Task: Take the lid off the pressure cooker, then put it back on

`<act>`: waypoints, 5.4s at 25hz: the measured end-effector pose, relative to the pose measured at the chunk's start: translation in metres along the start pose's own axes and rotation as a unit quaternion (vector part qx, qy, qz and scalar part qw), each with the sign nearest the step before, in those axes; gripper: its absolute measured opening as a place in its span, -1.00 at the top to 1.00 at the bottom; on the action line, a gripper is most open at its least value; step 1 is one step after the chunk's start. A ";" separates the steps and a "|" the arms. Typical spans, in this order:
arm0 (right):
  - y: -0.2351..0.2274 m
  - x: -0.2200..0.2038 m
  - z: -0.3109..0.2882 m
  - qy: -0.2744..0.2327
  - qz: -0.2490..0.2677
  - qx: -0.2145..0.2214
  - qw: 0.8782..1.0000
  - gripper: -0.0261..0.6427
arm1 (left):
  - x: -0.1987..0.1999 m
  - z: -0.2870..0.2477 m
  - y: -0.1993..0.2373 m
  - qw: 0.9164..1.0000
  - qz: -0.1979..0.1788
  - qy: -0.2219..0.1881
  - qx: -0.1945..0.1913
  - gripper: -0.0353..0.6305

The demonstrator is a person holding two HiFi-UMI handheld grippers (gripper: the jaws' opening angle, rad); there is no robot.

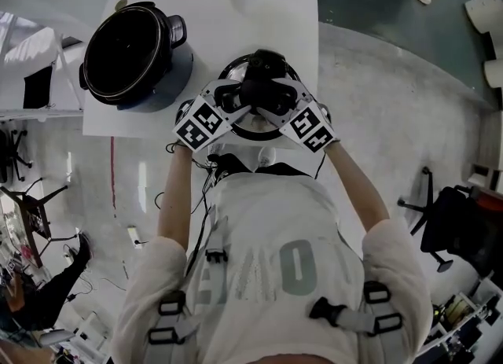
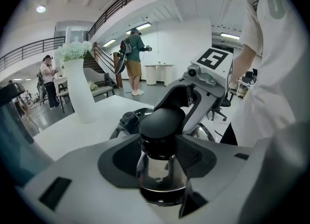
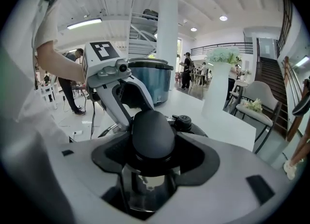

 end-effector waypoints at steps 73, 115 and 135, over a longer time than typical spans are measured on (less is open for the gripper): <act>-0.002 -0.008 0.030 0.032 0.042 0.036 0.998 -0.20 | 0.013 -0.003 0.000 0.986 -0.148 0.039 -0.069 -0.02; 0.003 -0.001 0.025 0.041 0.065 0.056 0.995 0.16 | 0.018 -0.007 -0.010 0.985 -0.095 0.067 -0.126 0.08; -0.014 0.173 0.062 -0.068 0.130 0.023 0.989 0.16 | 0.116 0.132 0.011 0.988 -0.143 0.055 -0.027 0.11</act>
Point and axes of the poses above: the fingertips, and each gripper's own axes: z backward along the fingers, y to its left, x out of its top, the point moved 2 cm from there along z, backward along the fingers, and after that the axes turned 11 degrees about -x, right-handed, at the moved point
